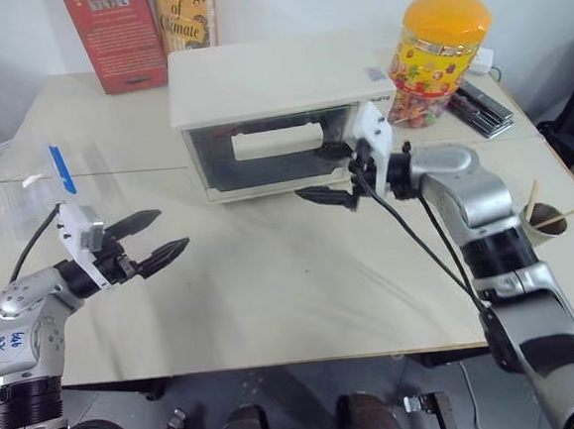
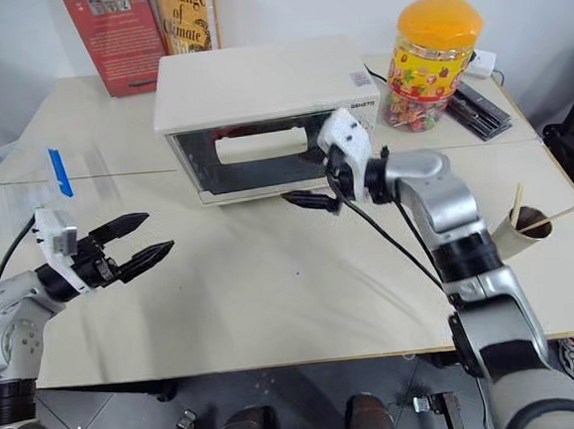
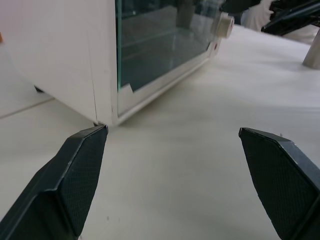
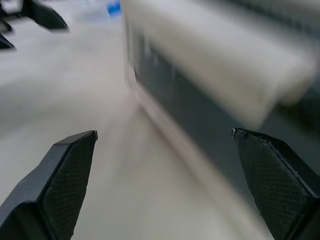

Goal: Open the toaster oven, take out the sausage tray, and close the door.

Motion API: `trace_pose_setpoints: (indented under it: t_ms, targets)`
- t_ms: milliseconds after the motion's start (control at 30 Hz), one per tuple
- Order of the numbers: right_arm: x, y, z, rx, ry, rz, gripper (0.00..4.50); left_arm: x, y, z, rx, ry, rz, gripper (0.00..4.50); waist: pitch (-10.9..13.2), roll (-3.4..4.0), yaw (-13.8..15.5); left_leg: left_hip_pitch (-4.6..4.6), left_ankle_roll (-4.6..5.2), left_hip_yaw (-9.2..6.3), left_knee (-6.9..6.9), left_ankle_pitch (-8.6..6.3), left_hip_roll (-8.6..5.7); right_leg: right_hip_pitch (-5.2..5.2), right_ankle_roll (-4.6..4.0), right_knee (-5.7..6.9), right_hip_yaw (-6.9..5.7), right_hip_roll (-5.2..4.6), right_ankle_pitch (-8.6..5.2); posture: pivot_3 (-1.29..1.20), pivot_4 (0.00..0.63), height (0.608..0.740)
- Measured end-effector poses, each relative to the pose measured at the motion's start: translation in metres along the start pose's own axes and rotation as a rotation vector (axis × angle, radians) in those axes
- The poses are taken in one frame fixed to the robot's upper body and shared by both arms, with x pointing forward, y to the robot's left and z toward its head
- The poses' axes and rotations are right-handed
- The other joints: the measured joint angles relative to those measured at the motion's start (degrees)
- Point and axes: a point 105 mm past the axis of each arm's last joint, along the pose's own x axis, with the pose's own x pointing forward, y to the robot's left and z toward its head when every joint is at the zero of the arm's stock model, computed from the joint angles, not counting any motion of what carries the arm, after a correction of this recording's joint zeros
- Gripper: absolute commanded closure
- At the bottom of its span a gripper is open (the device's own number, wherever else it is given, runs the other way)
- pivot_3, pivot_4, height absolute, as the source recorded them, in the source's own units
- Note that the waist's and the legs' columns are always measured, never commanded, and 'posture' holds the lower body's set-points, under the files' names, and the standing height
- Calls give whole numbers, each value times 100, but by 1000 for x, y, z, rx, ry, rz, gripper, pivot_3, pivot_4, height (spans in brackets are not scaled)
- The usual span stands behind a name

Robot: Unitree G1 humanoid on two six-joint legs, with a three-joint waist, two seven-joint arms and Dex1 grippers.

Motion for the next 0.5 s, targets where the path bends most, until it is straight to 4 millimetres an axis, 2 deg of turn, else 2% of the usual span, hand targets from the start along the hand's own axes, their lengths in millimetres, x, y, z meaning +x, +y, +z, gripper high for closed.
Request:
trace_pose_setpoints:
  t_ms: [167,367,467,500]
  targets:
    - [0,10,7,-48,0,85,0,-13,3,10,-9,-19,28,33,2,0,-5,-2,-1,-2,-2,0,3,-3,0,0,-3,0,0,0,150,740]
    - [-12,35,-2,-53,43,187,0,-26,5,18,-12,-1,52,33,3,0,-28,-2,-3,1,-9,-2,5,-6,0,-1,-4,2,0,0,150,740]
    - [-12,41,-3,-58,53,211,0,-32,9,26,-5,7,68,33,4,1,-39,-2,-4,4,-9,-2,5,-7,0,-3,-3,2,0,0,150,740]
    - [-12,42,-2,-64,56,217,0,-33,10,30,-8,0,67,408,5,2,-36,-2,-4,4,-9,-2,6,-7,0,-2,-3,2,0,0,150,740]
